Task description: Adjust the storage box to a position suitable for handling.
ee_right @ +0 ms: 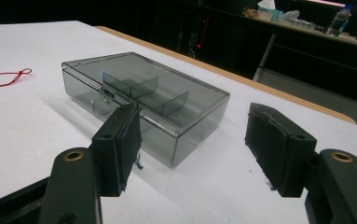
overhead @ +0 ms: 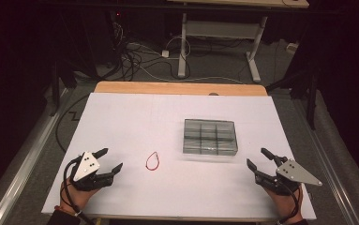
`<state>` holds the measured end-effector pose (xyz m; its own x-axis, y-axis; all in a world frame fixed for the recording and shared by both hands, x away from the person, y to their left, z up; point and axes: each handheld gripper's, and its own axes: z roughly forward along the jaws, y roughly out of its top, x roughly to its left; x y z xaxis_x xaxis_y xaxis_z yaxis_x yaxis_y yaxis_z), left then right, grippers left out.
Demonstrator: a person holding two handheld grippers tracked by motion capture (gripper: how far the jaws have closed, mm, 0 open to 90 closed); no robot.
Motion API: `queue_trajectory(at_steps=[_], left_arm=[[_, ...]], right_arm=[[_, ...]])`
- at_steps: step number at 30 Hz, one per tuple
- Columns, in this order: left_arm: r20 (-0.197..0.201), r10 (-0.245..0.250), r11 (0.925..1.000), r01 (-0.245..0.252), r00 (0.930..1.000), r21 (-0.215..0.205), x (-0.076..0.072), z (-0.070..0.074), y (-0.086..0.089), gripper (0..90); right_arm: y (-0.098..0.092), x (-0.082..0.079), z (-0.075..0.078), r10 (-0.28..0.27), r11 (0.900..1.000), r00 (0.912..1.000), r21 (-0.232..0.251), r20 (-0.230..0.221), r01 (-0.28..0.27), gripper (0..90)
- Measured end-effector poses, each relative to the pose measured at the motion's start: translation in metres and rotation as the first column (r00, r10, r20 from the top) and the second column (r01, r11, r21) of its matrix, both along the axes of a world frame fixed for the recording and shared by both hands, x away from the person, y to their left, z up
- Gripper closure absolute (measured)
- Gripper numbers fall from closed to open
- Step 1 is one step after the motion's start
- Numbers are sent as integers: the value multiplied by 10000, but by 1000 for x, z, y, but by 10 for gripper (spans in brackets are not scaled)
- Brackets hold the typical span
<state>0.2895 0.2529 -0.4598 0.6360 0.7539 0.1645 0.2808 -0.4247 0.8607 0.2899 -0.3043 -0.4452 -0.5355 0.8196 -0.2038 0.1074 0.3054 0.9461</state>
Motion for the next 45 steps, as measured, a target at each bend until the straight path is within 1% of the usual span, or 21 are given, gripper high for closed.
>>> queue_trajectory(at_steps=[3, 5, 9, 11, 15, 19, 22, 23, 24, 25, 27, 30, 33, 35, 36, 37, 39, 40, 41, 43, 45], left_arm=[[-76, -38, 9999, 37, 10000, -136, 2, -1, -1, 264], [-101, -74, 9999, 73, 9999, -122, 3, -1, -1, 264], [-27, -188, 9996, 187, 9998, -217, 5, 1, -4, 264], [-31, -217, 9993, 216, 9998, -289, 5, 0, -5, 264], [-111, -307, 9990, 303, 9995, -324, 7, -1, -6, 264], [-146, -438, 9989, 436, 9989, -154, 8, -1, -9, 264], [-152, -481, 9987, 478, 9987, -195, 8, 0, -11, 264], [-158, -515, 9986, 513, 9985, -162, 8, 0, -13, 264], [-172, -566, 9983, 564, 9982, -135, 9, 0, -15, 264], [-179, -631, 9980, 630, 9978, -71, 10, 1, -17, 264], [-214, -736, 9973, 736, 9971, 2, 12, 1, -21, 264], [-247, -922, 9957, 922, 9954, -8, 16, 3, -27, 274], [-332, -1091, 9940, 1092, 9935, 17, 20, 5, -33, 277], [-391, -1112, 9936, 1118, 9930, 152, 21, 5, -38, 278], [-412, -1145, 9930, 1155, 9926, 230, 22, 5, -39, 278], [-432, -1168, 9927, 1180, 9922, 262, 22, 5, -40, 297], [-499, -1189, 9924, 1202, 9916, 244, 23, 5, -40, 297], [-558, -1179, 9925, 1194, 9915, 243, 23, 5, -40, 295], [-626, -1168, 9922, 1193, 9912, 371, 22, 4, -40, 295], [-664, -1192, 9919, 1217, 9907, 361, 22, 4, -40, 295], [-724, -1213, 9913, 1246, 9900, 429, 23, 4, -41, 295]], right_arm=[[-2, -2, -1, 19, 10000, 10000, 31, -90, -19, 366], [-2, -3, -1, 57, 10000, 9999, 32, -118, -57, 369], [-4, -5, -1, 259, 9997, 9996, 8, -80, -259, 385], [-6, -5, -1, 251, 9995, 9996, 206, -123, -248, 385], [-7, -6, -2, 175, 9998, 9997, 104, -165, -173, 384], [-8, -4, -2, 39, 9999, 9997, 111, -233, -36, 384], [-8, -3, -3, 7, 10000, 9995, 47, -312, -5, 385], [-8, -1, -4, -58, 9999, 9992, -94, -396, 54, 384], [-8, -1, -4, -58, 9999, 9992, -94, -396, 54, 384], [-8, 1, -5, -153, 9994, 9988, -316, -458, 138, 385], [-8, 4, -6, -227, 9988, 9984, -435, -525, 204, 385], [-9, 6, -7, -216, 9988, 9976, -457, -655, 186, 387], [-8, 9, -9, -157, 9984, 9966, -562, -803, 112, 410], [-6, 13, -8, 17, 9974, 9954, -710, -959, -86, 479], [-6, 13, -8, 17, 9974, 9954, -710, -959, -86, 479], [-3, 16, -7, 243, 9968, 9932, -731, -1142, -328, 516], [-2, 17, -7, 359, 9960, 9922, -771, -1197, -453, 521], [3, 20, -6, 476, 9939, 9898, -925, -1346, -604, 521], [5, 21, -5, 545, 9926, 9886, -996, -1405, -689, 525], [7, 22, -5, 583, 9920, 9877, -1029, -1450, -737, 530], [10, 25, -4, 670, 9906, 9840, -1072, -1649, -854, 537]])
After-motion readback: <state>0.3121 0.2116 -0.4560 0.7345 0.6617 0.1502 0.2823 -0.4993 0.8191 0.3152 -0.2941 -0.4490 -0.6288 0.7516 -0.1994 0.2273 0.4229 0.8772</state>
